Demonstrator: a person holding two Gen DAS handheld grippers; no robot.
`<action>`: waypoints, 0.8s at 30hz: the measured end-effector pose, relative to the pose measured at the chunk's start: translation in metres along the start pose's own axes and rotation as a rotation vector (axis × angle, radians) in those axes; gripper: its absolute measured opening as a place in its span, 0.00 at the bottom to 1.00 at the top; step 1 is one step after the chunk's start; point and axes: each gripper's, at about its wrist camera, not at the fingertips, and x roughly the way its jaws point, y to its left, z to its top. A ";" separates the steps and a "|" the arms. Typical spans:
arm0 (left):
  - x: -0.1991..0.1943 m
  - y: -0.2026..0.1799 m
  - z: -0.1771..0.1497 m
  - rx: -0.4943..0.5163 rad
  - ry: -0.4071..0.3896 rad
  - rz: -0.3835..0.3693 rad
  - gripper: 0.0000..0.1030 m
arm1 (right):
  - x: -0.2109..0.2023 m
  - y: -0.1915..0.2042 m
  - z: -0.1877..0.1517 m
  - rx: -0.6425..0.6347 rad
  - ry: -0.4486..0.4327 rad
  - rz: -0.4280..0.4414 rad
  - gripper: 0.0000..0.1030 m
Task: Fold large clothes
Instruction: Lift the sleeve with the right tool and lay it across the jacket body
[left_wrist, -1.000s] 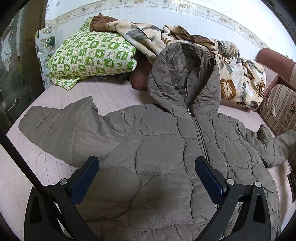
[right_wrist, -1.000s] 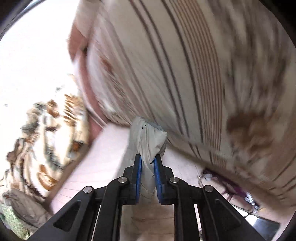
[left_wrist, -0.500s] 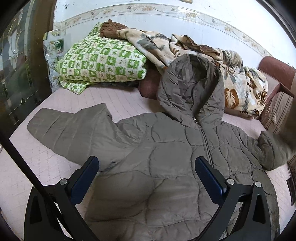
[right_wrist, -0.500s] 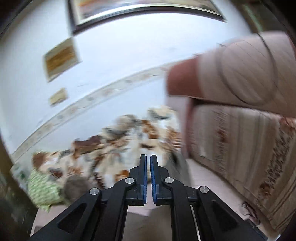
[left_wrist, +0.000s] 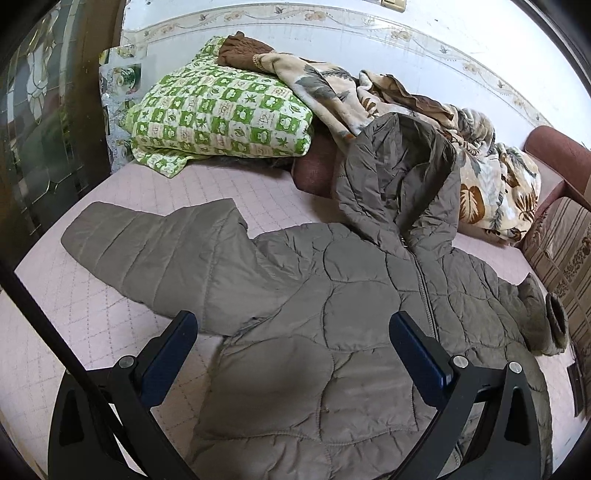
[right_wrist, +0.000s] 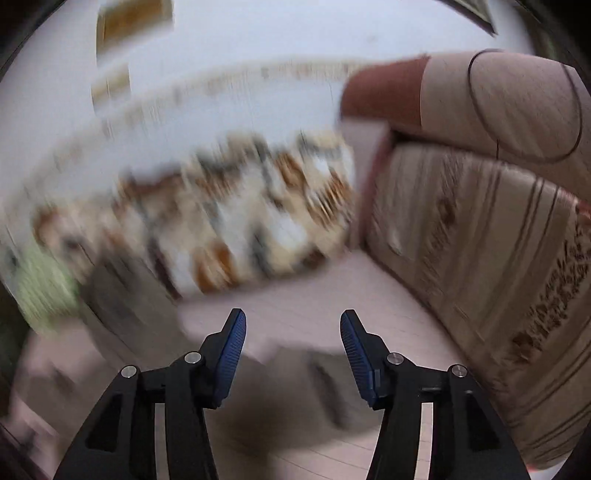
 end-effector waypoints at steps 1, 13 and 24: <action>0.001 -0.002 0.000 0.000 0.002 -0.001 1.00 | 0.010 -0.005 -0.014 -0.025 0.029 -0.010 0.56; 0.014 -0.034 -0.007 0.083 0.023 -0.005 1.00 | 0.112 -0.024 -0.133 -0.332 0.224 -0.191 0.57; 0.018 -0.038 -0.007 0.097 0.036 -0.014 1.00 | 0.115 -0.054 -0.090 -0.213 0.178 -0.231 0.14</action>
